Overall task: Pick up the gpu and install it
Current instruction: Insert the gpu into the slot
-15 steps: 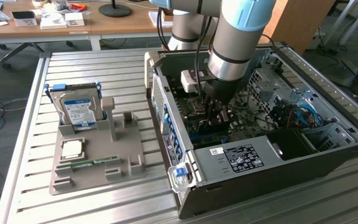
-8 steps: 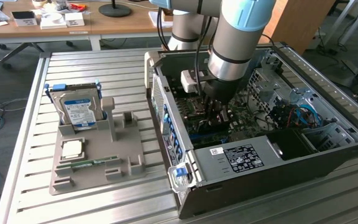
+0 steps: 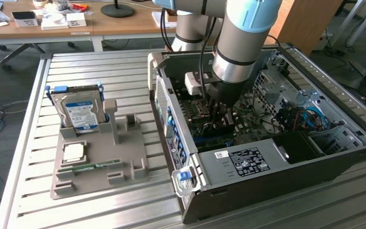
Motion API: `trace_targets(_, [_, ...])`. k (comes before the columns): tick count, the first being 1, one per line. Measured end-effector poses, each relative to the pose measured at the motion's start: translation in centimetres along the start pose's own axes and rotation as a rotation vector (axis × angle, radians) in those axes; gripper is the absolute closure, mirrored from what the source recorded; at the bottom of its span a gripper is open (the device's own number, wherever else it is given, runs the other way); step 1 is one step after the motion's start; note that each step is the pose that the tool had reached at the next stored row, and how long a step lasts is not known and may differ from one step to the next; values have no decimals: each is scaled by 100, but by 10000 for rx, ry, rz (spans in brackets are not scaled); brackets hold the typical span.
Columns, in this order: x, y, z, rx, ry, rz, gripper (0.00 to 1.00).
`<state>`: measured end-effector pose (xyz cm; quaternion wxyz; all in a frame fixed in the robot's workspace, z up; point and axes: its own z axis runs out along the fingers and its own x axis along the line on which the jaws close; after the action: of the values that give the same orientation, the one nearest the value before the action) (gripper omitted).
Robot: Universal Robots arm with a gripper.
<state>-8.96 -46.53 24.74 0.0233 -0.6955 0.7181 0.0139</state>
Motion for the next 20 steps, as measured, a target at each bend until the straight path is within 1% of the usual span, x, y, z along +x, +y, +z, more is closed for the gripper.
trace_targets(3, [0, 15, 2, 8, -2, -2, 73])
trace_targets(12, [1, 18, 0, 4, 1, 0, 73])
trace_targets(13, [0, 20, 2, -3, -10, 2, 73])
trace_targets(14, [-1, 23, 7, 3, -19, 8, 73])
trace_targets(15, [0, 21, 5, 9, -11, 7, 67])
trace_targets(17, [1, 18, 1, 5, -2, 0, 67])
trace_targets(18, [1, 18, 1, 4, -1, 1, 60])
trace_targets(20, [1, 18, 1, 4, 0, 0, 60])
